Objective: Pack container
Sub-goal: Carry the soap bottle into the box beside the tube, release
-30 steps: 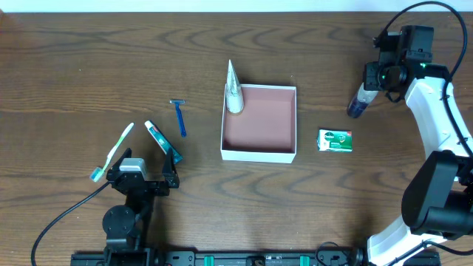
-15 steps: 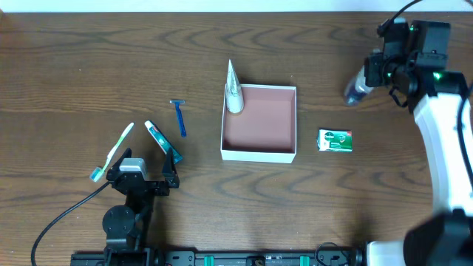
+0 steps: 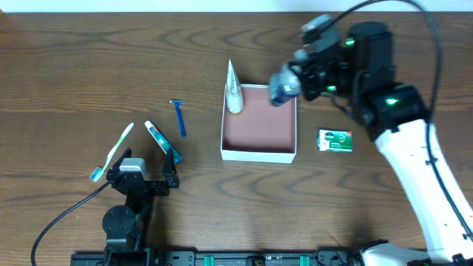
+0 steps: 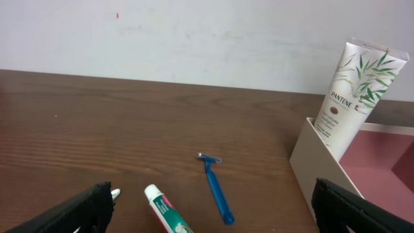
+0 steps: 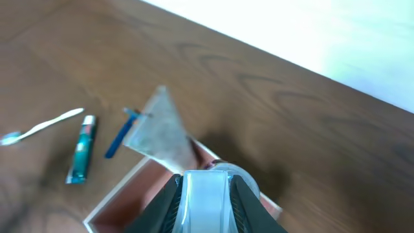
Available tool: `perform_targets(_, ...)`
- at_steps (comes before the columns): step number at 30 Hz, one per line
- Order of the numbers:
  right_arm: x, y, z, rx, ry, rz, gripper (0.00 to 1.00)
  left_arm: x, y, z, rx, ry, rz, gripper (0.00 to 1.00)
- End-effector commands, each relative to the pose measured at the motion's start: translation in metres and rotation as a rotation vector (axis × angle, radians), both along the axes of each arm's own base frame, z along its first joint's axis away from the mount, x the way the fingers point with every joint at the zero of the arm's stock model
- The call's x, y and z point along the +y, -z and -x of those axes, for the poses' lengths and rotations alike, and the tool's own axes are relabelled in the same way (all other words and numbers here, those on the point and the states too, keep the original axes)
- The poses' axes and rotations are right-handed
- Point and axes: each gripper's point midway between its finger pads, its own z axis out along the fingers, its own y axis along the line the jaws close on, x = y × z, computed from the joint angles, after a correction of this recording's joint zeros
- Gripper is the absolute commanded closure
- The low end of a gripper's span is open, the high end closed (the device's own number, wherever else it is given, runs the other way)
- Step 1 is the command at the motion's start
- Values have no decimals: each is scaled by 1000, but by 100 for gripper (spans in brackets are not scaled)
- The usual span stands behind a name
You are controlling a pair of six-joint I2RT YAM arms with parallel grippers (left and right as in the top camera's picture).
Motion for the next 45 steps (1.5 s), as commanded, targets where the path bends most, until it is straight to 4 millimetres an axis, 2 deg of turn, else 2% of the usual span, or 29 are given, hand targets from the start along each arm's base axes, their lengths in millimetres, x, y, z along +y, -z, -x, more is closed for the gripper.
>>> perform_targets(1,22,4,-5,-3,-13,5,83,-2,15,1,47,12,4,2)
perform_targets(7,47,39,-17,47,-37,23,83,-2,15,1,47,12,4,2)
perform_targets(11,51,61,-27,85,-32,31,84,-2,15,1,47,12,4,2)
perform_targets(23,58,105,-40,154,-33,62,84,-2,15,1,47,12,4,2)
perform_targets(27,62,116,-44,163,-36,66,85,-2,15,1,47,12,4,2)
perform_targets(36,74,124,-48,150,-54,62,84,-2,15,1,47,12,4,2)
perform_targets(38,75,125,-48,149,-56,62,81,-2,15,1,47,12,4,2)
perform_targets(42,76,124,-48,147,-58,61,61,-2,15,1,47,12,4,2)
perform_targets(45,76,124,-48,146,-58,61,54,-2,15,1,47,12,4,2)
